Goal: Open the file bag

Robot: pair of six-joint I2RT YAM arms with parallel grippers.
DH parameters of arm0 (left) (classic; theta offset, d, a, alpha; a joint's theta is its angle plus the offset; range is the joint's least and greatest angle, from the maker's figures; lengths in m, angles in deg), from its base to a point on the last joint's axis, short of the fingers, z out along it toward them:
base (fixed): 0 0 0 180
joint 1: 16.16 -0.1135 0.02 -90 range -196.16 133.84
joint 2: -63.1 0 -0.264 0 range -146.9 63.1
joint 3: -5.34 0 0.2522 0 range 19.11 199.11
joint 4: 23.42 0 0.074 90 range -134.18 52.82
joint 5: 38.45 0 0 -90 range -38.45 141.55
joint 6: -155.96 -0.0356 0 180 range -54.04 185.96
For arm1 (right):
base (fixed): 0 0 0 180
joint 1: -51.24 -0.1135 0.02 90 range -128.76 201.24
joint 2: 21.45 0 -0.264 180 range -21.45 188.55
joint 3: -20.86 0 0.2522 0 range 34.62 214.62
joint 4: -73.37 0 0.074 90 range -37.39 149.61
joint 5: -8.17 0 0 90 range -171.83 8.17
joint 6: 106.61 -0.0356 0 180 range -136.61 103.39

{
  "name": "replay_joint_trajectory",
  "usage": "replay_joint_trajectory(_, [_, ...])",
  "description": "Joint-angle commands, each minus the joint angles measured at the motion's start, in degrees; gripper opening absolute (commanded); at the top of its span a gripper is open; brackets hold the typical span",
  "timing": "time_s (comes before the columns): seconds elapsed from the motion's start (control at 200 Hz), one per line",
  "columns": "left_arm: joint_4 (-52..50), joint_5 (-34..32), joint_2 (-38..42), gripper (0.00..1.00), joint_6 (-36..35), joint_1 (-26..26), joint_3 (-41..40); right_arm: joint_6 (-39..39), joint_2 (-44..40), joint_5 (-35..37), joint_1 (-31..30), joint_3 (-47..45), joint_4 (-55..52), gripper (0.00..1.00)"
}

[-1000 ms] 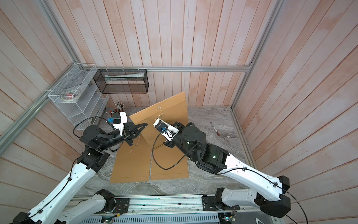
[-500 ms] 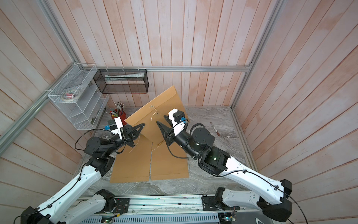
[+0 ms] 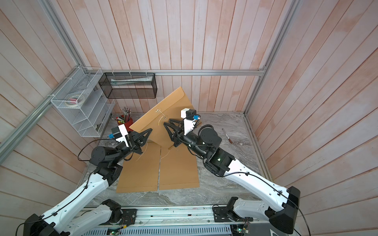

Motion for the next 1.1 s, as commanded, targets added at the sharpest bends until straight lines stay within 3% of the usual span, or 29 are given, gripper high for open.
replay_joint_trajectory(0.0, [1.7, -0.6, -0.2, 0.00, -0.5, 0.2, -0.4, -3.4, 0.5, -4.5, 0.6, 0.4, 3.5, 0.35])
replay_joint_trajectory(0.585, [2.1, 0.4, -1.3, 0.00, -0.4, 0.3, 0.1, -6.9, 4.2, -9.9, 2.2, 1.5, 5.6, 0.37])
replay_joint_trajectory(1.095, [1.7, 0.9, -1.7, 0.00, -1.1, 0.9, 0.2, -9.1, 6.7, -12.0, 2.7, 2.7, 6.9, 0.28])
